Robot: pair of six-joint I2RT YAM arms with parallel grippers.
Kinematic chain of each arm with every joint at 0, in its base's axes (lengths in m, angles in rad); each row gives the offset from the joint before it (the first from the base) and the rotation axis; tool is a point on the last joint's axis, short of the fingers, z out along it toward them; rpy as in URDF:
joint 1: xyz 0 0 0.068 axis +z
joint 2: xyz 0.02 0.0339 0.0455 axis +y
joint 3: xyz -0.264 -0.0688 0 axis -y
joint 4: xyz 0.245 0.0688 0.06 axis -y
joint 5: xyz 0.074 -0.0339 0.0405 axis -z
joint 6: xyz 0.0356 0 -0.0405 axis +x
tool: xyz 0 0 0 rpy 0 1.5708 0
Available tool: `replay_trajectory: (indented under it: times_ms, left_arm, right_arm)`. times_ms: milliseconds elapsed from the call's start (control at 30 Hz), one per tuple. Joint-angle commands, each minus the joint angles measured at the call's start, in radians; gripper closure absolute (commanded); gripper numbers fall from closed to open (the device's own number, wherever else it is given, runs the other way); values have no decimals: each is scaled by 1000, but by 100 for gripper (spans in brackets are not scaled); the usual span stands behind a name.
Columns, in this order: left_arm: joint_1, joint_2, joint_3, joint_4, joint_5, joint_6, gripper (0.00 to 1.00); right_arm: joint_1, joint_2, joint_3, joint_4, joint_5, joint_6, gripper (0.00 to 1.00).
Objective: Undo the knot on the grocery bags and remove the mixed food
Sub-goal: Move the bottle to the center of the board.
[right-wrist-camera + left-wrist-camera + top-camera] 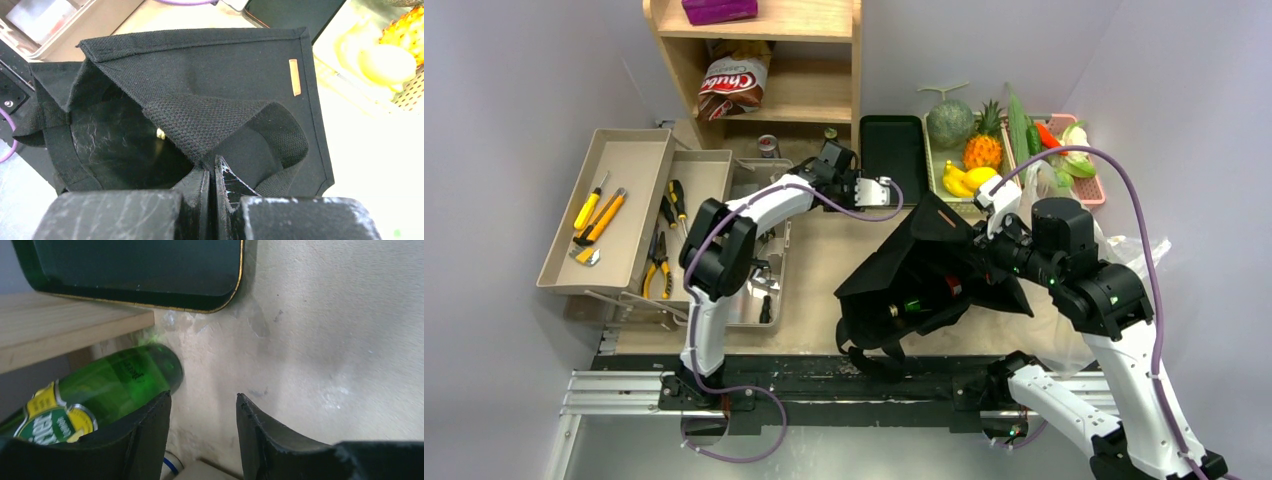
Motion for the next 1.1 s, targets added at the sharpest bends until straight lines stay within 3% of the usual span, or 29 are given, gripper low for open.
replay_trajectory:
  times_ms: [0,433,1067]
  left_arm:
    - [-12,47,60,113,-34,159,52]
    - [-12,178,105,209,-119,313,54]
    - [32,246,130,248,-182,305,56]
  right_arm:
    - [-13,2,19,7,26,1,100]
    - [-19,15,37,-5,30,-2,100]
    - [-30,19,52,-23,23,-2,100]
